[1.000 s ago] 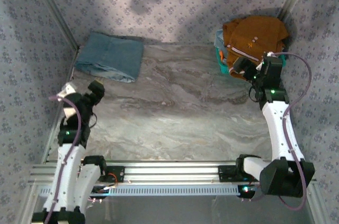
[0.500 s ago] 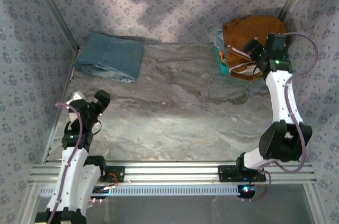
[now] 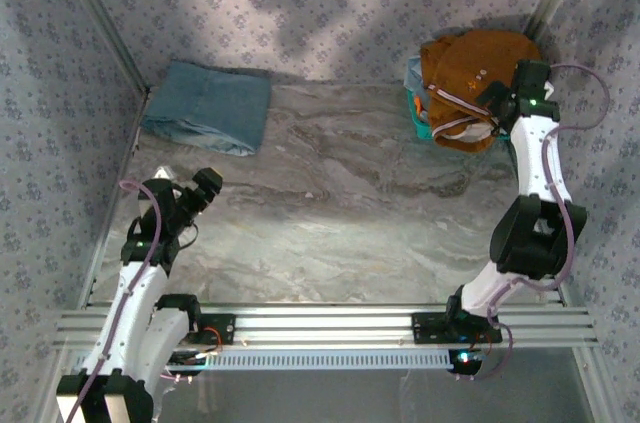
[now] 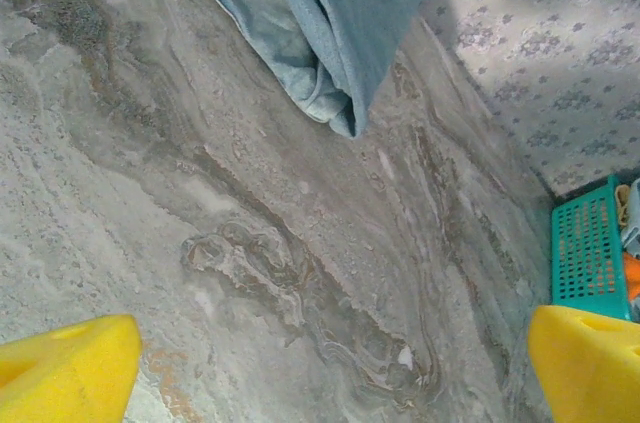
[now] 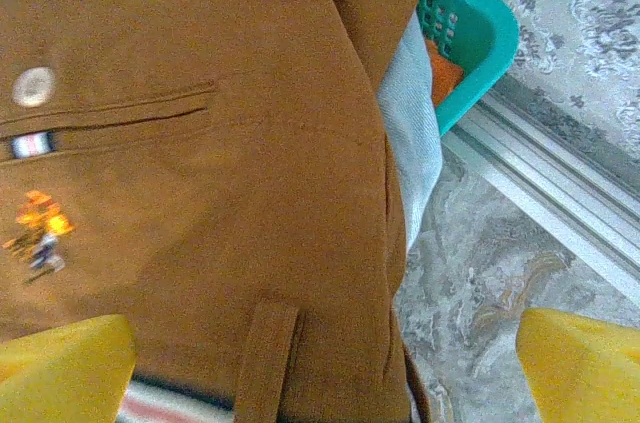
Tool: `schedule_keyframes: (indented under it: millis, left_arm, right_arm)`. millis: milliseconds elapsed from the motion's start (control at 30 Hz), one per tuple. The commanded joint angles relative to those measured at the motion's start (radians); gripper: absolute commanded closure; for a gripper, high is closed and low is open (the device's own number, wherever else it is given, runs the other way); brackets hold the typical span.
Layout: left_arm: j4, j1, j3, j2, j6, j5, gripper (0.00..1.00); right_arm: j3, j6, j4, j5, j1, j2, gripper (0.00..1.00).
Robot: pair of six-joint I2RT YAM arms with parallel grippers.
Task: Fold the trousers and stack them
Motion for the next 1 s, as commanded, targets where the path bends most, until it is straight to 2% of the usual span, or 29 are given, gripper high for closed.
schedule_keyframes:
  millis: [0,100,200,267,367,433,533,567,833,967]
  left_arm:
    - [0.033,-0.009,0.054,0.019,0.025,0.035,0.01]
    - [0.033,-0.014,0.057,0.032,0.031,0.037,0.01]
    - [0.04,-0.016,0.053,0.042,0.031,0.037,0.01]
    - [0.045,-0.017,0.052,0.049,0.033,0.033,0.01]
    - [0.041,-0.02,0.062,0.058,0.033,0.035,0.01]
    - [0.045,-0.023,0.064,0.061,0.035,0.036,0.01]
    - [0.041,-0.022,0.071,0.067,0.041,0.034,0.01]
    - [0.039,-0.024,0.074,0.069,0.041,0.036,0.01]
    - [0.002,-0.027,0.112,0.066,0.065,0.045,0.02]
    - [-0.023,-0.028,0.136,0.049,0.084,0.037,0.02]
  right_arm:
    - [0.077,-0.02,-0.039,-0.071,0.001,0.085,0.0]
    - [0.102,-0.02,0.001,-0.124,0.003,0.129,0.0]
    - [0.16,-0.026,0.003,-0.186,0.009,0.185,0.1]
    - [0.202,-0.038,-0.008,-0.215,0.014,0.216,0.24]
    - [0.22,-0.049,-0.006,-0.238,0.027,0.221,0.56]
    - [0.221,-0.059,-0.004,-0.23,0.039,0.21,0.73]
    - [0.233,-0.067,-0.008,-0.246,0.057,0.195,0.96]
    - [0.238,-0.069,-0.01,-0.257,0.066,0.188,1.0]
    - [0.255,-0.079,0.002,-0.256,0.164,0.052,1.0]
    - [0.271,-0.093,0.003,-0.235,0.247,-0.042,1.0]
